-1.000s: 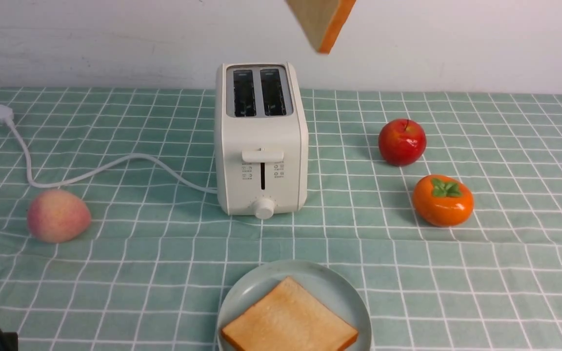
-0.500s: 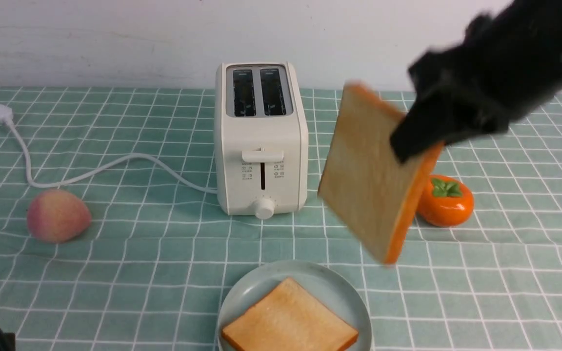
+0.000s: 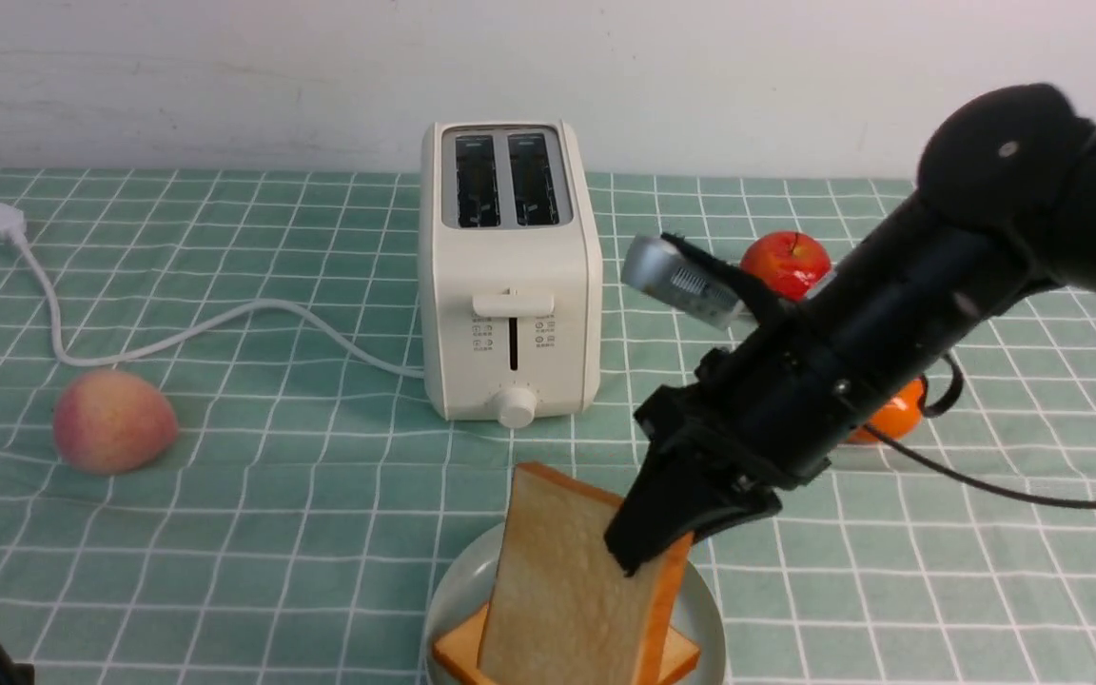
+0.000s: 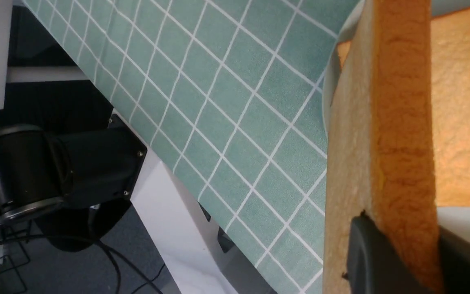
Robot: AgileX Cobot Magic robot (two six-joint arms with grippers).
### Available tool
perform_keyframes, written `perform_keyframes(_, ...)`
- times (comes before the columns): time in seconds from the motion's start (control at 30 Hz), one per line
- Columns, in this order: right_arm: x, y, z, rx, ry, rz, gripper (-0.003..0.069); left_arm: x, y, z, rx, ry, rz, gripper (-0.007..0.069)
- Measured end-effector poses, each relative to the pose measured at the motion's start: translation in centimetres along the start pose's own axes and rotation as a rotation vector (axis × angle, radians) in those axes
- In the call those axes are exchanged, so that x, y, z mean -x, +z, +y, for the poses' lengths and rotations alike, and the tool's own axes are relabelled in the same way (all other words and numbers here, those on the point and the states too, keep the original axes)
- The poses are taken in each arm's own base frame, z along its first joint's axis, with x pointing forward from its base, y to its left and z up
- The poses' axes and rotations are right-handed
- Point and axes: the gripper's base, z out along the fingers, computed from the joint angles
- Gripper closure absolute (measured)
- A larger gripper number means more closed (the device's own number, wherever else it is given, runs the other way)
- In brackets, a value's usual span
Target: Take toasted bread from bread machine on blue coffee table place on plate.
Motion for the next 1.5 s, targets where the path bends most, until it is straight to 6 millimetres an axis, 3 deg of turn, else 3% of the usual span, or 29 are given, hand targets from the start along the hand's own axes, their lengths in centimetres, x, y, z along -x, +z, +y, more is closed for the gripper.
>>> perform_keyframes(0.2,0.4,1.6,-1.4,-0.006,0.037,0.039,0.045,-0.2,0.0,0.1,0.007,-0.001,0.015,0.0638)
perform_keyframes(0.33,1.2,0.8,-1.2,-0.066,-0.008,0.027,0.0285,-0.3,0.0,0.1,0.01,-0.002,0.029,0.0638)
perform_keyframes(0.4,1.6,0.2,-0.9,-0.097,-0.032,0.015,0.0247,-0.3,0.0,0.1,0.01,-0.001,0.029,0.0638)
perform_keyframes(0.53,2.3,-3.1,0.7,-0.255,-0.075,-0.06,0.016,-0.3,0.0,0.1,0.014,0.021,0.035,0.0638)
perform_keyframes(0.67,0.9,-7.8,3.4,-0.416,-0.12,-0.167,0.0186,-0.4,0.0,0.2,0.021,0.024,0.047,0.0638)
perform_keyframes(0.77,-1.8,-12.1,6.2,-0.531,-0.164,-0.281,0.0265,-0.5,0.0,0.2,0.023,0.027,0.05,0.0638)
perform_keyframes(0.87,-5.8,-16.5,9.5,-0.6,-0.194,-0.432,0.0403,-0.5,0.1,0.2,0.024,0.027,0.05,0.0638)
perform_keyframes(1.0,-12.0,-21.2,13.3,-0.638,-0.234,-0.636,0.0588,-0.8,0.6,0.4,0.023,0.029,0.051,0.0638)
perform_keyframes(1.03,-12.4,-21.4,13.5,-0.638,-0.234,-0.648,0.0597,-0.8,0.6,0.4,0.021,0.029,0.049,0.0638)
perform_keyframes(1.07,-16.0,-22.9,14.7,-0.649,-0.258,-0.743,0.0659,-0.9,0.9,0.4,0.014,0.03,0.04,0.0638)
perform_keyframes(1.13,-19.8,-23.8,15.4,-0.648,-0.296,-0.867,0.0676,-1.0,1.2,0.4,0.0,0.03,0.023,0.0638)
perform_keyframes(1.23,-24.4,-23.7,15.1,-0.634,-0.371,-1.058,0.0677,-1.0,1.5,0.3,-0.022,0.027,-0.003,0.0638)
perform_keyframes(1.33,-28.6,-21.5,12.8,-0.618,-0.449,-1.248,0.0675,-0.7,1.6,0.1,-0.047,0.026,-0.036,0.0638)
perform_keyframes(1.5,-30.2,-16.8,8.2,-0.604,-0.48,-1.326,0.0669,-0.3,1.6,-0.2,-0.082,0.026,-0.088,0.0638)
